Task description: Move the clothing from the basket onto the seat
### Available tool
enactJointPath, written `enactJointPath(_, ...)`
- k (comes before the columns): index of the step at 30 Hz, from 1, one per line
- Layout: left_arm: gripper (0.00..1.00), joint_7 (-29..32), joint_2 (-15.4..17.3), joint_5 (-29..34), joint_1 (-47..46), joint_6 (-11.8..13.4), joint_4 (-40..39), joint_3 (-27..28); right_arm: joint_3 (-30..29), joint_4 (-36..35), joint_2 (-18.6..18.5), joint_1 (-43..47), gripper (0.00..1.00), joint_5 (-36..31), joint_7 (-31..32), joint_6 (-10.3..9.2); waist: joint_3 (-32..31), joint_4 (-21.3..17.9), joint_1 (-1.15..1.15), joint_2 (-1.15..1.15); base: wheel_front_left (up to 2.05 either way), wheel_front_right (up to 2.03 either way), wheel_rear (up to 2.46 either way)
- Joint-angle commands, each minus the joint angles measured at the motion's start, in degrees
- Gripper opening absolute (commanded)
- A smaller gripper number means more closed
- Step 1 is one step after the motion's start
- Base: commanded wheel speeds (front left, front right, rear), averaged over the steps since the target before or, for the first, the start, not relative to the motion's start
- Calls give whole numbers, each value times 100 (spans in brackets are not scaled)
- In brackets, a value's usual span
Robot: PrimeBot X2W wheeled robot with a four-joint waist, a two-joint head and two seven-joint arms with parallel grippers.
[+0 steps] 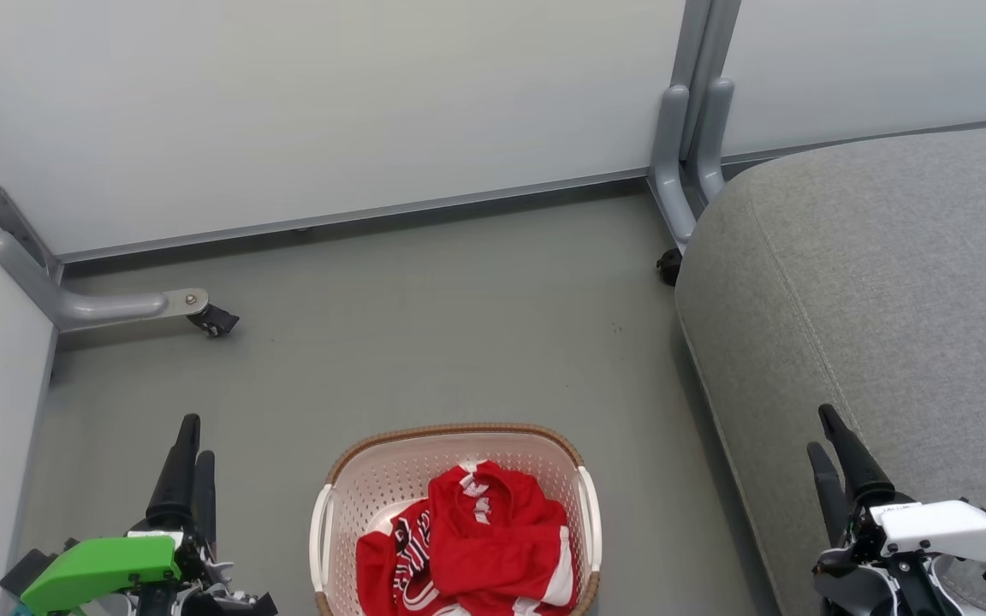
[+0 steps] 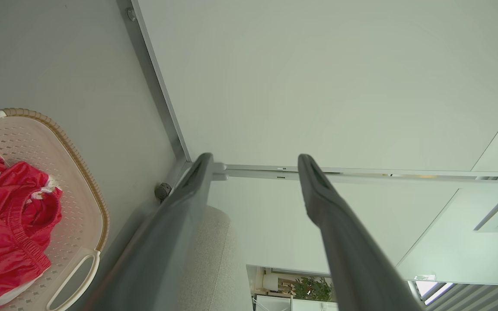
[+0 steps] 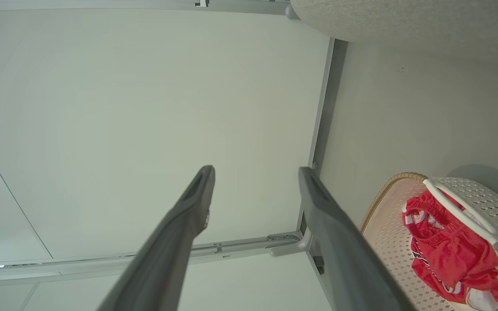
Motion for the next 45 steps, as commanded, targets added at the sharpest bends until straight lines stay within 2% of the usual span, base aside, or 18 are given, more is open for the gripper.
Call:
enactJointPath(1,100,-71,20,78,-85,-4,-105,-69,78,-79,-40,-98,100,-137,-85,1,2,-2,0,0,0,0,0)
enactJointPath(14,100,-421,31,1025,-47,-8,-132,-112,320,-181,-49,-79,100,-1469,-436,2,40,-12,0,0,0,0,0)
enactJointPath(22,100,-603,38,1913,-35,2,-337,-40,405,-360,-56,-73,100,-2265,-618,2,75,-19,0,0,0,0,0)
enactJointPath(45,100,-1066,55,4746,83,487,-1240,-497,838,-750,-74,-92,100,-4683,-1084,2,222,-55,0,0,0,0,0)
